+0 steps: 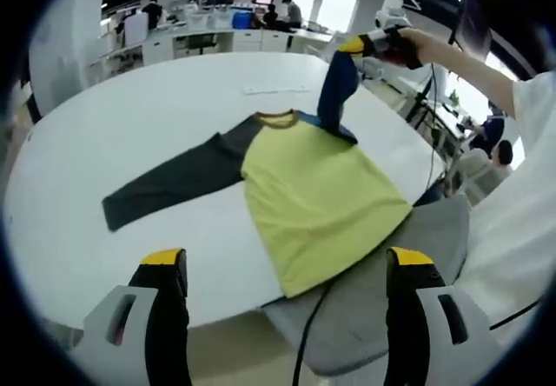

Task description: Fold the garment on the visible template until the final outline fits inside the template.

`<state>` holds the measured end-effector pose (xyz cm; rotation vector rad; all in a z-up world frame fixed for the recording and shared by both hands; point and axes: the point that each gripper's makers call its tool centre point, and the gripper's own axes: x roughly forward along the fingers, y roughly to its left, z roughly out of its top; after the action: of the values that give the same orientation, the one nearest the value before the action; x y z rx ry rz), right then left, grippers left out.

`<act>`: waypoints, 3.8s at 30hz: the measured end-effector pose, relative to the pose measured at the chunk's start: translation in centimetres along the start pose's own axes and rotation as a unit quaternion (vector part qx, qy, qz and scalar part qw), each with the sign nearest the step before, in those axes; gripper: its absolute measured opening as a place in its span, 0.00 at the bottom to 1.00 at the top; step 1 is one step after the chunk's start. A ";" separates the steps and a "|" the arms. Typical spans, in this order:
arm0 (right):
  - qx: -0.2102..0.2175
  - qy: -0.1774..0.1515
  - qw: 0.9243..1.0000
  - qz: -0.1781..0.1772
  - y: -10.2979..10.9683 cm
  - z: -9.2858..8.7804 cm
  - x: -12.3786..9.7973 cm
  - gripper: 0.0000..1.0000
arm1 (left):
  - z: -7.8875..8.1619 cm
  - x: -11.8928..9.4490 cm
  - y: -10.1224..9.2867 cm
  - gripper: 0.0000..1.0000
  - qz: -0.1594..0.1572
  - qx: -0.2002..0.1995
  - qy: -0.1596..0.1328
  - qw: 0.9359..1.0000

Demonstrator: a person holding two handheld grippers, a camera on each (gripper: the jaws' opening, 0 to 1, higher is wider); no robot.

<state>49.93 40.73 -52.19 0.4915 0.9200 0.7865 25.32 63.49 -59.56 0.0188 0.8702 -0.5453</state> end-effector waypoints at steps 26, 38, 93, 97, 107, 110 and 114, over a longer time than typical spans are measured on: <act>0.012 0.044 0.999 -0.007 -0.9 -1.3 4.5 0.02 | 0.3 1.9 1.3 0.91 -0.013 -0.012 0.010 1.000; 0.020 0.058 0.998 -0.007 -1.2 -1.9 6.0 0.02 | -0.2 2.1 1.6 0.91 -0.012 -0.022 0.013 1.000; 0.077 0.040 0.995 -0.048 -1.4 -7.8 15.8 0.02 | -0.6 4.1 2.2 0.92 -0.036 -0.030 0.019 0.999; 0.076 0.047 0.994 -0.055 -1.5 -8.8 16.6 0.02 | -0.7 4.2 2.5 0.92 -0.036 -0.028 0.021 0.999; 0.085 0.043 0.993 -0.068 -2.5 -9.4 17.8 0.02 | -1.5 4.1 3.2 0.92 -0.033 -0.036 0.025 0.998; 0.090 0.042 0.993 -0.069 -2.7 -9.6 18.2 0.02 | -1.7 4.2 3.3 0.91 -0.033 -0.038 0.027 0.998; 0.098 0.039 0.992 -0.070 -2.7 -9.9 18.8 0.02 | -1.7 4.3 3.5 0.92 -0.033 -0.041 0.026 0.998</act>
<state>49.45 54.17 -68.91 0.5643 1.0994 0.5942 27.93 64.96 -64.50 -0.0721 0.9462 -0.5729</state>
